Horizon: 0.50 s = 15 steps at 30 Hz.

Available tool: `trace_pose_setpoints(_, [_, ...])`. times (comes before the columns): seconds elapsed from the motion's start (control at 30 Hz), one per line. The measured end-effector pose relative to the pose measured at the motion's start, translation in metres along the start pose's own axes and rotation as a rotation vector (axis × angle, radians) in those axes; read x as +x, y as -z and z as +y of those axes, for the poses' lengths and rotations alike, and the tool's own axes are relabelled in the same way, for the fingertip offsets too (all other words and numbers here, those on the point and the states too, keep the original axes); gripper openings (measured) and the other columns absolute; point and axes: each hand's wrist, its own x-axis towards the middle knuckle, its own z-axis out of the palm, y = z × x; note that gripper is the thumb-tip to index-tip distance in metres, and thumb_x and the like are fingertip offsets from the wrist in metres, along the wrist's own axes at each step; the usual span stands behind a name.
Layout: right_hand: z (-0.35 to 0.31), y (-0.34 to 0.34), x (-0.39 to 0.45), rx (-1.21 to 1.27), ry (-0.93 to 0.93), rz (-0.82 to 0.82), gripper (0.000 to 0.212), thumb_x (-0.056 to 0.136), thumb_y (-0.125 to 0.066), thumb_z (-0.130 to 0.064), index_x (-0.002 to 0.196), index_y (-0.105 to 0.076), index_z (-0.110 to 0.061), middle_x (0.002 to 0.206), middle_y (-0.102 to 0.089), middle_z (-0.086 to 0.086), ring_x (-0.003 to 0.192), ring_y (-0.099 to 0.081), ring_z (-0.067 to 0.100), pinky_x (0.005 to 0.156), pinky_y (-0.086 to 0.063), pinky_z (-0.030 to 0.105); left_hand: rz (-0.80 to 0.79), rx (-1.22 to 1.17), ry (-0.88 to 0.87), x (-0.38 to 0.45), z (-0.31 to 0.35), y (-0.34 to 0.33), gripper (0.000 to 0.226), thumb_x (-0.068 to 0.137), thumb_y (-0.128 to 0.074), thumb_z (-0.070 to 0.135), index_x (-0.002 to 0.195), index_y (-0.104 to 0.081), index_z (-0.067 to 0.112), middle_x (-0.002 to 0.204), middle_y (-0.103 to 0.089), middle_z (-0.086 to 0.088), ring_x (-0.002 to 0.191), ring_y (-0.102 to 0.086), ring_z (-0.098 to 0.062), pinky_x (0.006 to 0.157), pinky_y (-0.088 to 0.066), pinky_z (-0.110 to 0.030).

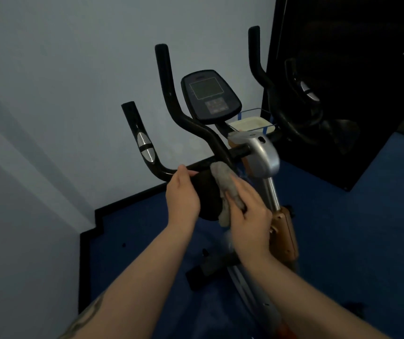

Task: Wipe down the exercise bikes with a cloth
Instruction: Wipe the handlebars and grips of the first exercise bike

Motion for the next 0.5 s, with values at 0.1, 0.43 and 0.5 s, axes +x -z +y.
trace_pose_setpoints(0.1, [-0.005,0.0,0.033,-0.352,0.228,-0.089,0.041,0.086,-0.065,0.0,0.123,-0.066,-0.015,0.115,-0.065,0.004,0.11,-0.056,0.02,0.091,-0.045,0.031,-0.001,-0.027,-0.03,-0.001,-0.002,0.0,0.059,0.102,-0.022,0.051,0.092,-0.069,0.017,0.093,-0.071,-0.005,0.091,-0.065,-0.017,0.08,-0.052,-0.033])
trace_pose_setpoints(0.43, [-0.004,0.01,-0.013,-0.477,0.442,-0.229,0.039,0.079,-0.063,-0.001,0.114,-0.071,-0.015,0.119,-0.068,-0.004,0.119,-0.058,0.01,0.116,-0.021,0.036,-0.019,-0.042,-0.094,-0.005,-0.004,0.002,0.078,0.084,-0.014,0.071,0.09,-0.07,0.016,0.082,-0.073,-0.002,0.081,-0.068,-0.012,0.075,-0.05,-0.025])
trace_pose_setpoints(0.5, [-0.009,0.01,0.003,-0.498,0.486,-0.236,0.037,0.078,-0.066,-0.003,0.112,-0.073,-0.016,0.116,-0.07,-0.005,0.116,-0.061,0.009,0.117,-0.02,0.043,-0.018,-0.034,-0.086,-0.004,-0.002,0.002,0.079,0.085,-0.012,0.07,0.088,-0.07,0.016,0.08,-0.073,-0.001,0.079,-0.068,-0.012,0.07,-0.048,-0.023])
